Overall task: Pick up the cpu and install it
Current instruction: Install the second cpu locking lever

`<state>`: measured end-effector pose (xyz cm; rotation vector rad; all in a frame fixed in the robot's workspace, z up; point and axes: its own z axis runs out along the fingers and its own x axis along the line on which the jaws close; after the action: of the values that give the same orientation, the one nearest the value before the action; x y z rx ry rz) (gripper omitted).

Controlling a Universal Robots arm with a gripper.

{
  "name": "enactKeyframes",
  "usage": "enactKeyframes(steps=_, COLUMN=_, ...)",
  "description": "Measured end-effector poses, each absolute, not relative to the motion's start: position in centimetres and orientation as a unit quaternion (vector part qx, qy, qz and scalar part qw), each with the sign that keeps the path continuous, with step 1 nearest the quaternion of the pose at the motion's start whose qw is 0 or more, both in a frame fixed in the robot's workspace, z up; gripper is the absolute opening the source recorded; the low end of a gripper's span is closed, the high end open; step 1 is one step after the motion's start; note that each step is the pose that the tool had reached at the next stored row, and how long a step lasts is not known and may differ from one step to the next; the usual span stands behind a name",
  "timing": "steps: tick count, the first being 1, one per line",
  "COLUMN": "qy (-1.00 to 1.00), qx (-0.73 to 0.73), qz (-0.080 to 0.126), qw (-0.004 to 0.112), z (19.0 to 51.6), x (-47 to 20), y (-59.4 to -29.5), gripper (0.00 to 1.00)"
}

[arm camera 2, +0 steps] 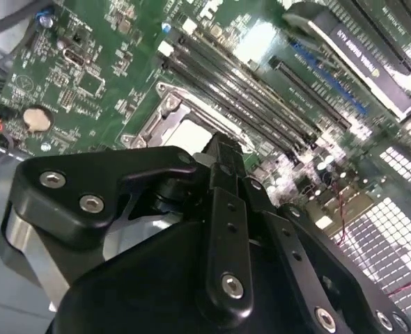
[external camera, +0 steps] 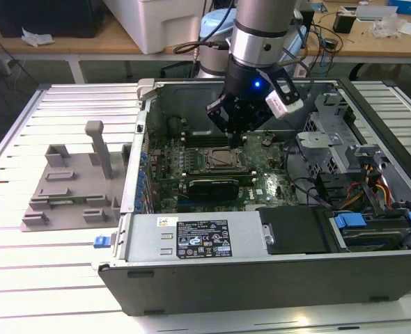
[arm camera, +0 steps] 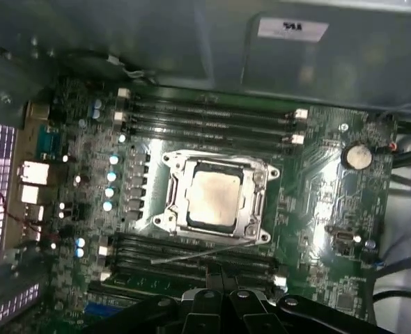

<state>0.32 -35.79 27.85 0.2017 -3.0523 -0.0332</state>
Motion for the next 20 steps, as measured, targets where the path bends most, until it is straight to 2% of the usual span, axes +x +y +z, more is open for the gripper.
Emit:
enactKeyframes(steps=2, qy=-0.996, qx=0.067, qz=-0.036, qw=0.039, z=27.5, x=-0.3, y=-36.4, gripper=0.11)
enactKeyframes(steps=9, qy=-0.996, qx=0.067, qz=-0.035, qw=0.04, z=25.8, x=-1.3, y=-36.6, gripper=0.11)
enactKeyframes(steps=13, qy=-0.995, qx=0.068, qz=-0.057, qw=0.038, z=25.2, x=-1.8, y=-37.4, gripper=0.11)
enactKeyframes(steps=20, qy=-0.995, qx=0.068, qz=-0.057, qw=0.038, z=23.4, x=-3.4, y=-37.8, gripper=0.11)
